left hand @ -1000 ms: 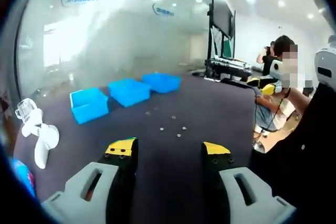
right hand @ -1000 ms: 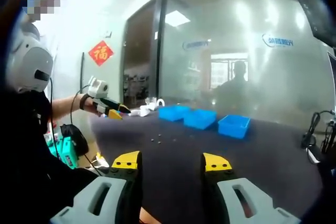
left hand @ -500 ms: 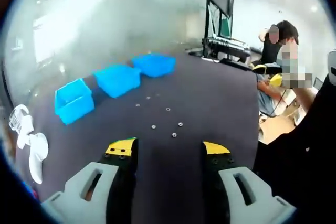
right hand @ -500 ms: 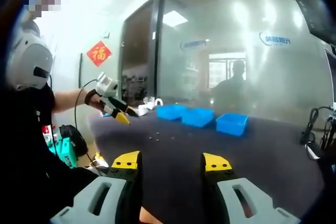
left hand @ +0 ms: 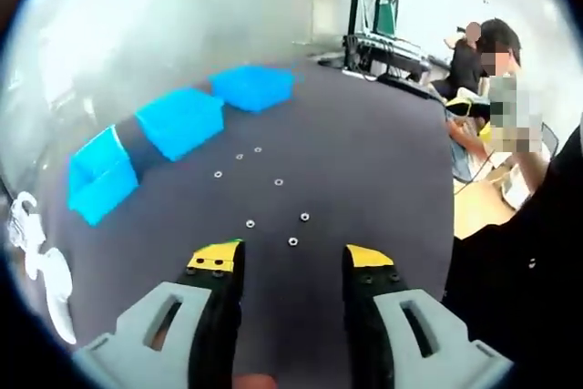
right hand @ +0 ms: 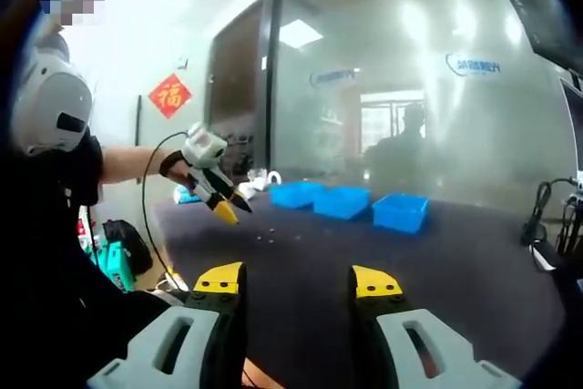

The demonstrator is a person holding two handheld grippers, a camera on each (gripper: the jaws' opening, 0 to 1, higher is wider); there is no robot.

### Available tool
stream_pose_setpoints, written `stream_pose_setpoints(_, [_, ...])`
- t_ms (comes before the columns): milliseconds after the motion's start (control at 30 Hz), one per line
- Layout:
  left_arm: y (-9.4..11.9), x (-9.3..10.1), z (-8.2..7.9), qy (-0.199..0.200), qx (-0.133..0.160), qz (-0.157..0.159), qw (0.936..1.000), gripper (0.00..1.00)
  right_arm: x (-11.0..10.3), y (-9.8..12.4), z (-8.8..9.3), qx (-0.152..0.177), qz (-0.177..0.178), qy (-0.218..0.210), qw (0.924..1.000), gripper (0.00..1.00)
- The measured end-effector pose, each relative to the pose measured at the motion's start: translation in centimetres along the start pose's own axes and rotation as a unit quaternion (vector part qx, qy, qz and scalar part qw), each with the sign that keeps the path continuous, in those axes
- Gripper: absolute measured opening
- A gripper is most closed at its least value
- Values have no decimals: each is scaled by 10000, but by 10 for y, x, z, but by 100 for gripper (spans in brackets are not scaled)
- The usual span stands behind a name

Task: Sort the screws, nuts, and washers into the corresponding bins

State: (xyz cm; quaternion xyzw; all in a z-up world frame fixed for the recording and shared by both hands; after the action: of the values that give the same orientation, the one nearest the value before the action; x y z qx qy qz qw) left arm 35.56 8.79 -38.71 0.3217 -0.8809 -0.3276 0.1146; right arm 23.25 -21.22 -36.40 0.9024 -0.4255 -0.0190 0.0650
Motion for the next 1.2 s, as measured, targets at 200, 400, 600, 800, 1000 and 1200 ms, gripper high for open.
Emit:
stream_pose_setpoints(200, [-14, -6, 3, 312, -322, -43, 9990, 33, 0, -2, 4, -23, -14, -7, 10000, 40])
stream_pose_setpoints(400, [-25, -6, 8, 339, -497, -23, 9982, 31, 0, -2, 5, -22, -10, -42, 10000, 40])
stream_pose_setpoints(600, [-28, -6, 9, 312, -588, -21, 9978, 30, 1, -2, 7, -34, 6, -72, 10000, 40])
stream_pose_setpoints(800, [-31, -6, 9, 255, -623, -29, 9977, 25, 1, -4, 8, -25, 8, -95, 10000, 40])
stream_pose_setpoints(1000, [-33, -4, 10, 245, -641, -11, 9976, 22, 0, -4, 8, -20, -11, -100, 9999, 40])
stream_pose_setpoints(1200, [-35, -5, 11, 224, -615, -38, 9978, 20, 0, -4, 8, -21, -6, -110, 9999, 40])
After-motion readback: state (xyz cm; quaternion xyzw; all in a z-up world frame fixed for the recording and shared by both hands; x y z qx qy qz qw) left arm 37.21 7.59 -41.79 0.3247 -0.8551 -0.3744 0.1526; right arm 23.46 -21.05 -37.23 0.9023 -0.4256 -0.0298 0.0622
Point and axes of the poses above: the point that each gripper's makers call its tool centre point, and the gripper's own axes: y roughly backward along the fingers, x roughly to its right, z roughly out of its underside, the point moved 5 cm from there along y, roughly backward along the fingers, and after that the axes turned 2 degrees about -z, right-handed, at the moved point
